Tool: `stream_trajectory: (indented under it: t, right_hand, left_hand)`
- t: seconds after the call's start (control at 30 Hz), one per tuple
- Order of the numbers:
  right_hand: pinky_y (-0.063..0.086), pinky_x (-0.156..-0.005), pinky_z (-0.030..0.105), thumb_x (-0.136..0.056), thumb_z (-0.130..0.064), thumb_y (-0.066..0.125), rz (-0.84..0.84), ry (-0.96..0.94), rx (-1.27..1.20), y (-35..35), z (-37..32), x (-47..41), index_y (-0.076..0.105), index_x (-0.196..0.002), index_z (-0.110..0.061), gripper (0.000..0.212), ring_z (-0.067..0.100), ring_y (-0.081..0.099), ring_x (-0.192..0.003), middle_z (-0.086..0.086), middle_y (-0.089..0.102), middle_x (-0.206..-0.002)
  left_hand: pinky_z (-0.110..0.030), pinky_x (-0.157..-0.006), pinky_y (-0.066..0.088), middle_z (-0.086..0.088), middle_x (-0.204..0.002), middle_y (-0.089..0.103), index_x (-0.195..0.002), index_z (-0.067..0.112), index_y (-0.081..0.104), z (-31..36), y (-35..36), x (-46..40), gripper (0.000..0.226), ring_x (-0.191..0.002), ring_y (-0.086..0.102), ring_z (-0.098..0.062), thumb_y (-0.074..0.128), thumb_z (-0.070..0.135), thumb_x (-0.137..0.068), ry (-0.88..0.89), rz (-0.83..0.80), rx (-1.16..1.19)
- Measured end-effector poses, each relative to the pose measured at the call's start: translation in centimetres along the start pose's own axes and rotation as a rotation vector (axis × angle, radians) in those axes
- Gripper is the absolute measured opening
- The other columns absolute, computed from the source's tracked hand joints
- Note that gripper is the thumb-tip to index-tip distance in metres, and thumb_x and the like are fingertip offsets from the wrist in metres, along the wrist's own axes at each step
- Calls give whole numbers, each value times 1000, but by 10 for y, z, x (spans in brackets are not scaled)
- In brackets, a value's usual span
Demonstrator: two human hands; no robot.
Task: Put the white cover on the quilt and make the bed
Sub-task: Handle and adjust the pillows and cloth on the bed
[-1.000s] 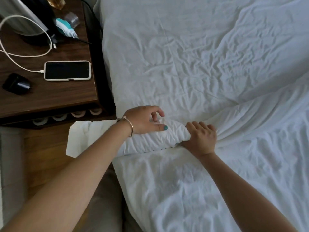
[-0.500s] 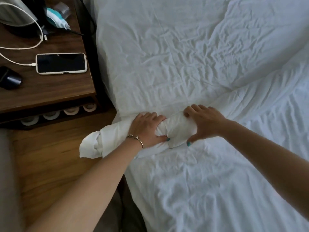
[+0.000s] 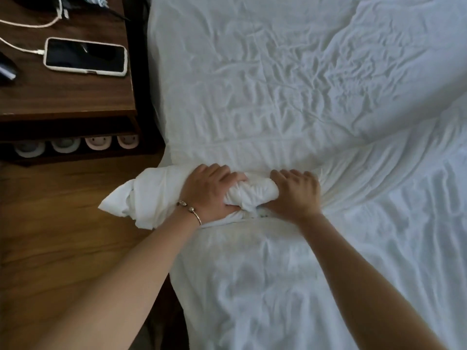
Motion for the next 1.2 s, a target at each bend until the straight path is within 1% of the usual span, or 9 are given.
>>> stream_trajectory:
  t: [0.1,0.2,0.33,0.53,0.7,0.83,0.97,1.07,1.2]
  right_hand:
    - [29,-57,31,-56,-76,54,189,122,35,10,-14,46,59,-68,-16,61,24,53,-53,-2,53,-58]
    - [29,-56,31,-68,-77,50,287,123,39,14,-14,53,56,-66,-17,60,25,51,-52,-1,50,-57]
    - [28,-57,30,-69,-76,57,363,103,-6,16,-9,53,53,-65,-17,59,24,49,-51,-2,48,-57]
    - [25,-58,30,-65,-63,68,372,79,-7,10,-8,57,54,-67,-17,49,24,50,-52,-1,48,-57]
    - [37,-63,35,-50,-79,64,131,-13,17,-4,-8,52,58,-83,-17,71,26,55,-64,-1,54,-72]
    - [41,-78,35,-48,-77,71,-646,-108,-126,-36,7,11,41,-111,-36,81,17,54,-94,-12,50,-105]
    - [32,-101,43,-49,-81,71,-998,-85,-70,-28,15,-25,35,-127,-44,93,18,45,-118,-15,45,-119]
    - [33,-97,40,-46,-81,74,-1031,-25,-73,-12,5,-18,40,-130,-42,99,19,51,-119,-14,55,-121]
    - [41,-81,33,-48,-82,70,-697,0,21,-11,0,11,50,-112,-39,80,16,62,-98,-15,62,-95]
  left_hand:
    - [-35,-65,33,2,-80,54,-111,32,51,23,3,30,52,-76,48,-22,65,47,-63,-3,101,-54]
    - [-35,-67,35,3,-83,54,-112,33,52,31,-3,31,57,-78,50,-22,69,55,-62,-33,36,-67]
    - [-27,-75,34,16,-92,54,-114,41,56,30,-41,-9,81,-90,50,-10,45,93,-53,-255,-351,131]
    - [-37,-102,36,10,-136,47,-136,36,41,26,-30,-19,103,-125,45,-17,51,94,-52,-471,-808,23]
    - [-28,-79,33,13,-98,51,-107,27,50,38,-15,8,76,-96,54,-14,64,83,-58,-411,-470,29]
    - [-27,-74,29,10,-88,53,-100,23,53,42,-7,26,71,-86,55,-16,66,80,-60,-339,-301,5]
    - [-30,-74,35,6,-88,60,-98,20,57,38,-3,31,70,-83,57,-18,66,79,-60,-295,-241,35]
    - [-31,-72,36,7,-84,59,-94,21,56,37,-2,31,69,-79,57,-18,66,79,-58,-259,-224,52]
    - [-30,-66,33,7,-78,58,-87,21,53,37,-2,32,65,-73,56,-18,68,76,-58,-192,-214,40]
Point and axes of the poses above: each hand's wrist, its own x-axis away from the middle knuckle, its own y-axis out of the palm, z = x × y, the point moved 3 cm from there along -x, towards the middle knuckle
